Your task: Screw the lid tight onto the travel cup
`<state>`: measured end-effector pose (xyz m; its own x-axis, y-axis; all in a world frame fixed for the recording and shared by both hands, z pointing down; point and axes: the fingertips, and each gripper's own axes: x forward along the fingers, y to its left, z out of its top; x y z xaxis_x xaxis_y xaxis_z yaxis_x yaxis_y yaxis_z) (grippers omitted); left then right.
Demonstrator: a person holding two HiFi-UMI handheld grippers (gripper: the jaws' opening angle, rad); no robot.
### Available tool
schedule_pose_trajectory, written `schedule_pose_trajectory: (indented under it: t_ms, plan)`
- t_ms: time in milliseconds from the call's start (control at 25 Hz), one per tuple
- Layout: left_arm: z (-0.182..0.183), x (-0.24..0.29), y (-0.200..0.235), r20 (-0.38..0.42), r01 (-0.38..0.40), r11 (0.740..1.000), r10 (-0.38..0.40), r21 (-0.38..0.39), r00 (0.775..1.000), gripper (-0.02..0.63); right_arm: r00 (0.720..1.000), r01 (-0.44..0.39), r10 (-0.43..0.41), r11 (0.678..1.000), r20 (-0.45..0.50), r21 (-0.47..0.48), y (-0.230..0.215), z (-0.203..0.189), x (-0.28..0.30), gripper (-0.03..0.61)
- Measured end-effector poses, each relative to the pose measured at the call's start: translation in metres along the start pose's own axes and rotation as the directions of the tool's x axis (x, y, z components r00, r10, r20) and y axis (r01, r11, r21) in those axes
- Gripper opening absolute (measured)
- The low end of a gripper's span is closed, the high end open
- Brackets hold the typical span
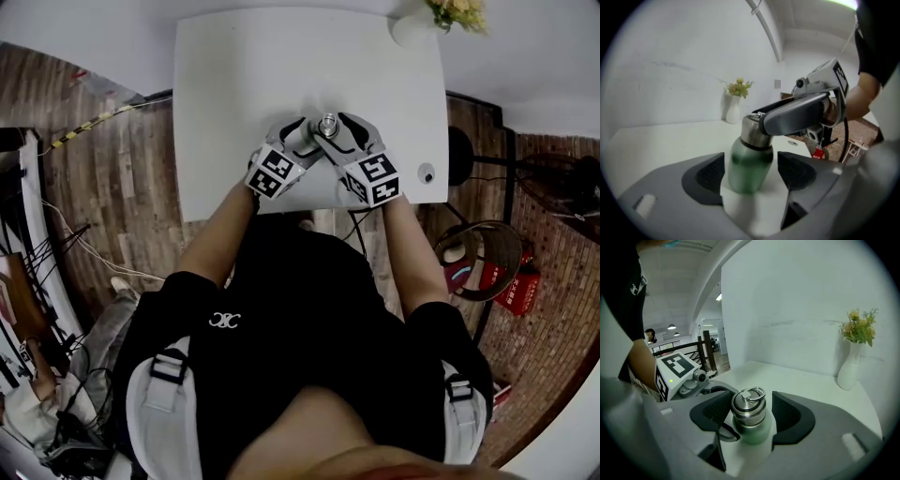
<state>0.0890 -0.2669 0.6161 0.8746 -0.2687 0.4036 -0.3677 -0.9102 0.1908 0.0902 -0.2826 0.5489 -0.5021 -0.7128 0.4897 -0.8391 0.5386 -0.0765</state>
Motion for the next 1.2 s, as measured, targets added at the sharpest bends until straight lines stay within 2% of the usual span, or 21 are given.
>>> schedule_pose_trajectory:
  t_ms: [120,280,360,440,520,600,720,800,920,1000,1080,1120,1200]
  plan:
    - [0.0,0.012,-0.004,0.003,0.061,0.998,-0.061,-0.013,0.998,0.396,0.997,-0.068,0.067,0.998,-0.035,-0.018,0.003,-0.003,0.003,0.252]
    - [-0.011,0.024,0.0,-0.029,0.114,0.993,-0.114,0.012,0.993,0.407,0.986,-0.145,0.136,0.985,-0.1,-0.094,0.008,-0.007,0.01,0.252]
    - [-0.008,0.025,-0.003,-0.036,0.156,0.988,-0.156,0.012,0.987,0.407,0.975,-0.195,0.174,0.969,-0.141,-0.154,0.011,-0.007,0.012,0.252]
    - [-0.007,0.027,-0.006,-0.046,0.195,0.981,-0.193,0.027,0.98,0.407,0.955,-0.263,0.22,0.938,-0.199,-0.227,0.013,-0.008,0.01,0.252]
    - [-0.007,0.028,-0.009,-0.056,0.233,0.971,-0.23,0.056,0.972,0.407,0.925,-0.339,0.254,0.889,-0.284,-0.307,0.016,-0.011,0.007,0.253]
    - [-0.005,0.028,-0.011,-0.071,0.278,0.957,-0.273,0.084,0.959,0.412,0.886,-0.412,0.258,0.819,-0.386,-0.399,0.017,-0.018,0.004,0.257]
    - [-0.006,0.029,-0.013,-0.111,0.349,0.928,-0.336,0.132,0.935,0.417,0.816,-0.529,0.228,0.667,-0.532,-0.525,0.021,-0.025,0.001,0.262]
    - [-0.007,0.029,-0.017,-0.141,0.392,0.905,-0.372,0.166,0.917,0.417,0.756,-0.61,0.213,0.572,-0.619,-0.549,0.023,-0.03,-0.002,0.262]
    - [-0.006,0.03,-0.02,-0.171,0.44,0.879,-0.412,0.185,0.895,0.417,0.677,-0.699,0.2,0.478,-0.709,-0.533,0.026,-0.035,-0.004,0.262]
    - [-0.006,0.03,-0.02,-0.178,0.454,0.871,-0.425,0.185,0.887,0.417,0.648,-0.729,0.196,0.44,-0.735,-0.525,0.027,-0.036,-0.004,0.261]
    - [-0.006,0.03,-0.02,-0.172,0.453,0.873,-0.426,0.18,0.888,0.417,0.641,-0.739,0.203,0.423,-0.74,-0.524,0.026,-0.036,-0.003,0.277]
    - [-0.006,0.031,-0.019,-0.164,0.449,0.877,-0.423,0.174,0.891,0.417,0.644,-0.738,0.212,0.428,-0.735,-0.522,0.025,-0.035,-0.002,0.277]
    - [-0.005,0.031,-0.017,-0.145,0.436,0.885,-0.416,0.162,0.898,0.417,0.664,-0.718,0.249,0.473,-0.705,-0.51,0.024,-0.034,0.0,0.276]
